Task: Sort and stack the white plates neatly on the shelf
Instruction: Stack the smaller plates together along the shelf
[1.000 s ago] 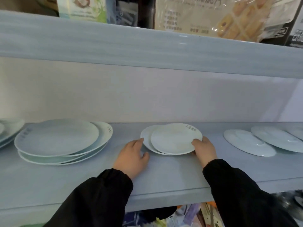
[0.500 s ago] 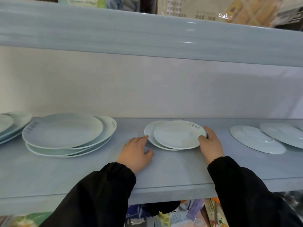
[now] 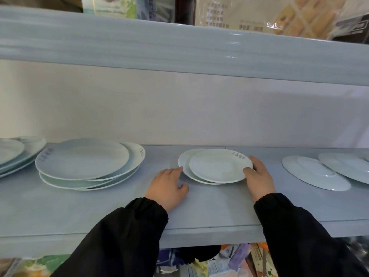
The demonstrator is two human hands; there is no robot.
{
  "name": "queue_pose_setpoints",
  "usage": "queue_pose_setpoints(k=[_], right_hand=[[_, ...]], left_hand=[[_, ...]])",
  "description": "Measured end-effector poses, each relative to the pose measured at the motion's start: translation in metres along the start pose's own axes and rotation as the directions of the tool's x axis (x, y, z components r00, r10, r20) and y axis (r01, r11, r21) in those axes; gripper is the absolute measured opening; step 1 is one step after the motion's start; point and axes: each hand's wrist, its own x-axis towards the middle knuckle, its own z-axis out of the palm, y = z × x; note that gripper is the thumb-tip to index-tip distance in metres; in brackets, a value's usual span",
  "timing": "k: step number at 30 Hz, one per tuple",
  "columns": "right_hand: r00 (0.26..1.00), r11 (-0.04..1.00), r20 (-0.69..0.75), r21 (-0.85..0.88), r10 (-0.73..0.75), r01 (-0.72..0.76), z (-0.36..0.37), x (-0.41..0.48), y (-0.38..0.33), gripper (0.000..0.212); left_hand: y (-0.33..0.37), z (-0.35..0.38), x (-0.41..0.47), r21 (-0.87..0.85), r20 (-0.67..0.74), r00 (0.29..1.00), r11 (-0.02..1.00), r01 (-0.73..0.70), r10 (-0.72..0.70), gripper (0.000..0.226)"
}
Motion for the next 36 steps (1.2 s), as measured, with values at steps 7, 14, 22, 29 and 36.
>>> queue_pose_setpoints(k=[7,14,22,29,36], right_hand=[[1.0,0.999,0.021,0.032,-0.007,0.006,-0.001,-0.004,-0.005,0.028],[1.0,0.999,0.02,0.028,-0.016,0.015,-0.001,-0.003,-0.003,0.024],[1.0,0.999,0.026,0.045,-0.014,0.013,-0.001,0.0,-0.001,0.023],[0.998,0.998,0.029,0.026,-0.049,0.048,-0.002,0.002,0.002,0.026],[1.0,0.998,-0.011,0.068,0.007,-0.006,-0.006,-0.002,0.005,0.057]], left_hand=[[0.0,-0.001,0.0,-0.016,-0.013,1.0,1.0,-0.018,0.018,0.061],[0.0,0.0,-0.001,-0.044,-0.037,0.999,0.998,-0.039,0.037,0.061],[0.002,-0.001,-0.002,-0.052,-0.055,0.998,0.998,-0.044,0.041,0.059],[0.002,-0.002,-0.003,-0.061,-0.068,0.997,0.997,-0.045,0.04,0.059],[-0.007,0.002,0.001,-0.098,-0.096,0.995,0.995,-0.031,0.022,0.059]])
